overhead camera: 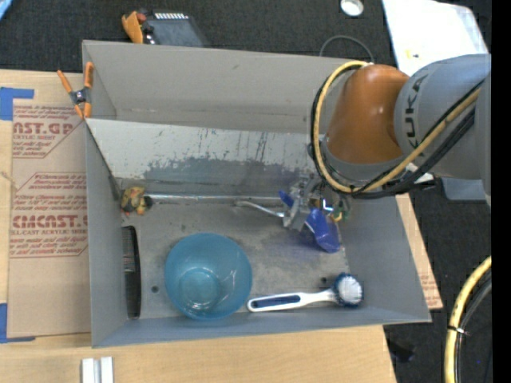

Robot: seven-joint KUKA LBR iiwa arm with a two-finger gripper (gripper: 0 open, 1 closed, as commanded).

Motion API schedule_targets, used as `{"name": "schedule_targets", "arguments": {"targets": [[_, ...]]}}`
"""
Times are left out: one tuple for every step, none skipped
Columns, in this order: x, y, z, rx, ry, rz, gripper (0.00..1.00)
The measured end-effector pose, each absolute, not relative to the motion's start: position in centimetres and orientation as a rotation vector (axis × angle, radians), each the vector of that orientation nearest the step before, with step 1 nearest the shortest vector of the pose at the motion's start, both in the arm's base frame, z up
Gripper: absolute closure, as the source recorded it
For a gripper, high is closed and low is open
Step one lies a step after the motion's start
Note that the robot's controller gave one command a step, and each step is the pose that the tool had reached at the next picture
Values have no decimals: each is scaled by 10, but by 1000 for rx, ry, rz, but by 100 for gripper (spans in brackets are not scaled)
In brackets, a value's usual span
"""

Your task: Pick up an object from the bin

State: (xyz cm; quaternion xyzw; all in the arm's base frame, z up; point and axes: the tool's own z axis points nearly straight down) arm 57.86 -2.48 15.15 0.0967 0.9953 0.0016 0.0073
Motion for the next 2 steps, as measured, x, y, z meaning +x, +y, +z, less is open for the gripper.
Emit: {"name": "schedule_targets", "arguments": {"targets": [[584,-14,170,45,3117,3,100],[590,-22,131,259,3111,5,100]]}}
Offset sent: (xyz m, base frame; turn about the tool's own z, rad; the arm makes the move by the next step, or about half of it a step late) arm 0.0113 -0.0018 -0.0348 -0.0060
